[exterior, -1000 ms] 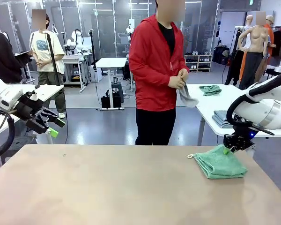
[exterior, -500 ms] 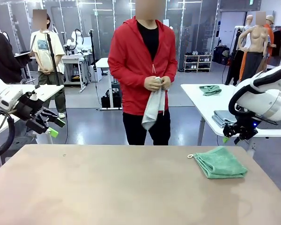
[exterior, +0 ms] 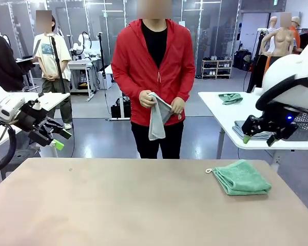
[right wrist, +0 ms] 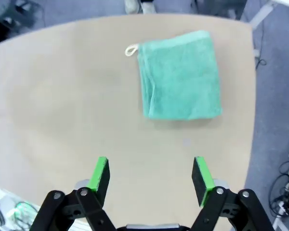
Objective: Fold the towels and place them in the basket.
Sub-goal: Place the folded Towel with hook on the right side of the table.
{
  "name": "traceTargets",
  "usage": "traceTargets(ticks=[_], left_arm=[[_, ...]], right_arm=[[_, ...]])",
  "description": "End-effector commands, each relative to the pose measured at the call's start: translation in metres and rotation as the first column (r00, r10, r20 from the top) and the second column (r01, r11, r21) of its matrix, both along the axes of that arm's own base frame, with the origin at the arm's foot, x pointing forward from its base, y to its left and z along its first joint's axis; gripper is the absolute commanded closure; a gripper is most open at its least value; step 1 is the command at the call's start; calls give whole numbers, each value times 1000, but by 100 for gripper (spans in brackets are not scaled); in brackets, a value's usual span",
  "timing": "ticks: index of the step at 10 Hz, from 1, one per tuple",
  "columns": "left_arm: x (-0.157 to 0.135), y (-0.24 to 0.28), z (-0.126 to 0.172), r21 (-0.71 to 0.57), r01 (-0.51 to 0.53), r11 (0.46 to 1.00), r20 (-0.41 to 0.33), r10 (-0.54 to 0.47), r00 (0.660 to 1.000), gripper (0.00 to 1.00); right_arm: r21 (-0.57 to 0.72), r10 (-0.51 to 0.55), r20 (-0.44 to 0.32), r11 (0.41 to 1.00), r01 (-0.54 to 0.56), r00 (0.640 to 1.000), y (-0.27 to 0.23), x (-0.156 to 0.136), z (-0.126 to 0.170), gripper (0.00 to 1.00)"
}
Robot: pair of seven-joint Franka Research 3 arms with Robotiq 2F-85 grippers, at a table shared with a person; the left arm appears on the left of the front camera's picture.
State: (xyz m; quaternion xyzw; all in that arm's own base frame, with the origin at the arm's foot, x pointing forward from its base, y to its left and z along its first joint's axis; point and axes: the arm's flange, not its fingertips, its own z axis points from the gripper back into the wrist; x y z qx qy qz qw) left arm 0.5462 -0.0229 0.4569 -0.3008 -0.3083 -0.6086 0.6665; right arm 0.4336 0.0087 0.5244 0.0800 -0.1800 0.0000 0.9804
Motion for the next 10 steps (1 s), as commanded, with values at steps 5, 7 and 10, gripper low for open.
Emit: traceTargets(ticks=[5, 7, 10], left_arm=[[-1, 0, 0, 4, 3, 1000, 0, -3, 1000, 0], [-1, 0, 0, 4, 3, 1000, 0, -3, 1000, 0], [-1, 0, 0, 4, 3, 1000, 0, -3, 1000, 0]], right_arm=[[-20, 77, -24, 997, -77, 997, 14, -46, 3, 14], [-20, 77, -24, 997, -77, 997, 14, -46, 3, 14], [-20, 77, -24, 997, -77, 997, 14, -46, 3, 14]])
